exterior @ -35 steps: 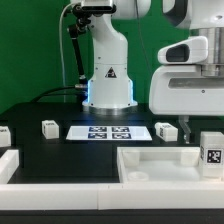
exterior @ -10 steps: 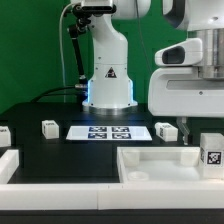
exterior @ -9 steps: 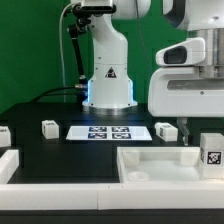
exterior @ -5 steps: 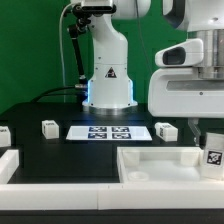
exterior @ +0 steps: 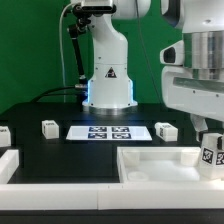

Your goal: Assemble square table

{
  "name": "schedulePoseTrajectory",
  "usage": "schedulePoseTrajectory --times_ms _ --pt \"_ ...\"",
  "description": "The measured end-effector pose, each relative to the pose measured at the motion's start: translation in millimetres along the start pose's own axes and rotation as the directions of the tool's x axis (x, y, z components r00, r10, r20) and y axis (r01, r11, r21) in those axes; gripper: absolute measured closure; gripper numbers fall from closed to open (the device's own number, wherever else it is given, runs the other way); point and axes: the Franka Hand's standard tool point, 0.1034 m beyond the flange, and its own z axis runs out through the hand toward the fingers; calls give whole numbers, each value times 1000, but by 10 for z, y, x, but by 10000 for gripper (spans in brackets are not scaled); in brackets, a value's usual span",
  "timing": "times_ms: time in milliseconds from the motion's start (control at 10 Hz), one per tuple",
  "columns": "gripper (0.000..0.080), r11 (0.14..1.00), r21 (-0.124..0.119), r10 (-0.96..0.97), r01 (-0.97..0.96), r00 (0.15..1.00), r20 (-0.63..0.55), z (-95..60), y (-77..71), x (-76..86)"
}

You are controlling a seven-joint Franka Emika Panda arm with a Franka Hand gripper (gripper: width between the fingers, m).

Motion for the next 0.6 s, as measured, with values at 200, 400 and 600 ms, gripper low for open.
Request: schedulePoseTrajectory --times_ms 200,400,600 --pt "505 925 14 377 -379 924 58 3 -19 10" --pt "505 864 22 502 -504 863 55 0 -29 -23" --pt "505 886 22 462 -463 886 50 9 -21 -23"
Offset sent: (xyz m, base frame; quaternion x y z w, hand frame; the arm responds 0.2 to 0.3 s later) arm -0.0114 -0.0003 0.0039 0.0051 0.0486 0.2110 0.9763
